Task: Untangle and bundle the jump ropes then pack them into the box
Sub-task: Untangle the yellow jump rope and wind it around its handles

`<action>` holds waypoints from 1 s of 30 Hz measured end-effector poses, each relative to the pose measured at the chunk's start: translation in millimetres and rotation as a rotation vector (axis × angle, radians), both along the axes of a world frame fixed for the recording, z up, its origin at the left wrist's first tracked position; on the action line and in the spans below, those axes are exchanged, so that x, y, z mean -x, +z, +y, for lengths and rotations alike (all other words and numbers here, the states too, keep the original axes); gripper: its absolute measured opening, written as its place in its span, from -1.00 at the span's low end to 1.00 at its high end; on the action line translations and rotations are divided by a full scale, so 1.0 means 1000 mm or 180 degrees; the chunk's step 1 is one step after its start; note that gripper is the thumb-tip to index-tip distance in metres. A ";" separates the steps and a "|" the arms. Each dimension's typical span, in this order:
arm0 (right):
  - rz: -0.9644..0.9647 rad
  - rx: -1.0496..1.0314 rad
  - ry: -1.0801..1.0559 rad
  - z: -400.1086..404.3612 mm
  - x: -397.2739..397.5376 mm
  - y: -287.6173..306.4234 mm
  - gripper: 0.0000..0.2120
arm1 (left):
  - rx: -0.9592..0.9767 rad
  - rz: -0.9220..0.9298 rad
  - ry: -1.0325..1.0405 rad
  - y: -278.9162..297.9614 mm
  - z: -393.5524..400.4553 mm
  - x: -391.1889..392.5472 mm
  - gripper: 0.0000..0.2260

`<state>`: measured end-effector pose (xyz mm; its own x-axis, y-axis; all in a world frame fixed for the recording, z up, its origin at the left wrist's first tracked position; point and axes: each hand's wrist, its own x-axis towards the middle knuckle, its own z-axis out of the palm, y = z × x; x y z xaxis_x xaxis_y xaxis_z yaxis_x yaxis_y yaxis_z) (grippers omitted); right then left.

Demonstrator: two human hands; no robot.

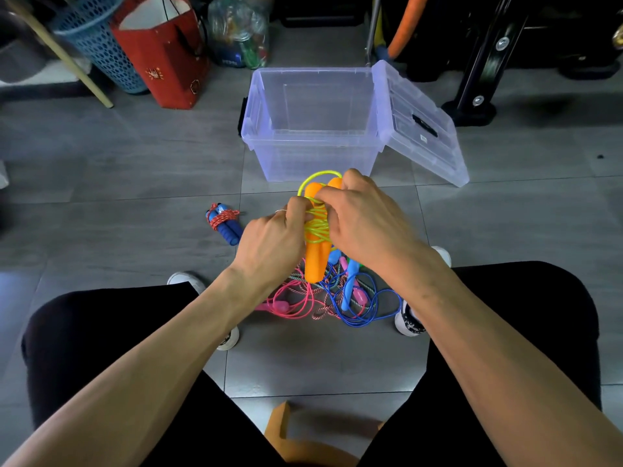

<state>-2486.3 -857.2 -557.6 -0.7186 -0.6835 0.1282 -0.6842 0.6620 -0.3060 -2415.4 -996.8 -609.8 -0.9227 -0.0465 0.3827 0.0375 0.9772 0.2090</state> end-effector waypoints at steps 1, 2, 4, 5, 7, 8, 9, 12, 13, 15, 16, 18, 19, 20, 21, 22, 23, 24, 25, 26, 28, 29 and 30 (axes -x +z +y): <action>0.0009 -0.0037 0.0055 0.001 0.000 0.000 -0.72 | 0.0021 0.0044 0.0009 -0.001 -0.001 0.000 -0.78; -0.0016 -0.0034 0.0120 0.001 0.000 0.000 -0.74 | 0.0047 0.0092 0.0012 -0.002 -0.002 0.000 -0.82; -0.0205 0.0110 0.0233 0.002 0.001 0.001 -0.76 | 0.0089 0.0192 0.0047 0.000 -0.005 -0.001 -0.87; -0.0360 0.0201 0.0257 0.002 0.002 0.001 -0.75 | 0.0097 0.0244 0.0068 0.002 -0.006 -0.001 -0.84; -0.0675 0.0317 0.0288 0.003 0.004 0.001 -0.78 | 0.0091 0.0313 0.0042 0.003 -0.006 -0.002 -0.74; -0.0806 0.0346 0.0313 0.004 0.005 0.002 -0.80 | 0.0091 0.0338 -0.0006 0.004 -0.006 -0.002 -0.73; -0.0917 0.0358 0.0349 0.005 0.007 0.003 -0.82 | 0.0090 0.0334 -0.0048 0.005 -0.005 -0.003 -0.74; -0.1125 0.0399 0.0425 0.007 0.010 0.007 -0.81 | 0.0081 0.0357 -0.0098 0.005 -0.004 -0.004 -0.73; -0.1151 0.0412 0.0422 0.008 0.010 0.008 -0.80 | 0.0080 0.0362 -0.0122 0.005 -0.004 -0.004 -0.69; -0.1043 0.0437 0.0364 0.008 0.009 0.004 -0.82 | 0.0123 0.0351 -0.0164 0.006 -0.002 -0.002 -0.71; -0.0891 0.0487 0.0290 0.008 0.008 0.000 -0.82 | 0.0058 0.0302 -0.0139 0.008 0.000 -0.002 -0.78; -0.0463 0.0693 0.0024 0.007 0.005 -0.005 -0.80 | -0.0835 0.0087 0.0135 0.015 0.006 0.000 -0.86; -0.0248 0.0808 -0.0120 0.007 0.005 -0.006 -0.79 | -0.1805 -0.0067 0.0357 0.021 0.008 0.002 -0.88; -0.0070 0.0905 -0.0236 0.005 0.006 -0.006 -0.78 | -0.2959 -0.0211 0.0556 0.028 0.011 0.006 -0.89; 0.0052 0.0980 -0.0301 0.003 0.006 -0.005 -0.79 | -0.3929 -0.0376 0.0767 0.035 0.013 0.009 -0.86; 0.0105 0.1054 -0.0322 0.000 0.006 -0.005 -0.80 | -0.4589 -0.0605 0.0896 0.041 0.014 0.011 -0.81; 0.0067 0.1151 -0.0310 -0.002 0.006 -0.005 -0.81 | -0.4922 -0.0834 0.0945 0.046 0.016 0.012 -0.76; -0.0081 0.1286 -0.0300 -0.005 0.004 -0.005 -0.82 | -0.5037 -0.1013 0.0943 0.048 0.016 0.014 -0.74; -0.0333 0.1442 -0.0322 -0.007 0.002 -0.005 -0.83 | -0.5053 -0.1101 0.0917 0.051 0.018 0.014 -0.77; -0.0644 0.1582 -0.0375 -0.009 0.001 -0.004 -0.85 | -0.4997 -0.1085 0.0909 0.051 0.017 0.015 -0.82; -0.1250 0.1672 -0.0502 -0.010 0.000 -0.002 -0.91 | -0.4665 -0.0854 0.0850 0.048 0.013 0.017 -0.86; -0.1498 0.1655 -0.0536 -0.010 0.001 0.000 -0.92 | -0.4398 -0.0734 0.0814 0.048 0.010 0.019 -0.86; -0.1725 0.1632 -0.0550 -0.012 0.002 0.001 -0.88 | -0.4169 -0.0628 0.0776 0.048 0.007 0.021 -0.85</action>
<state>-2488.5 -869.0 -556.7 -0.8626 -0.5058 -0.0018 -0.2506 0.4304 -0.8671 -2436.0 -989.4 -561.9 -0.8726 -0.4426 -0.2065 -0.2461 0.0333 0.9687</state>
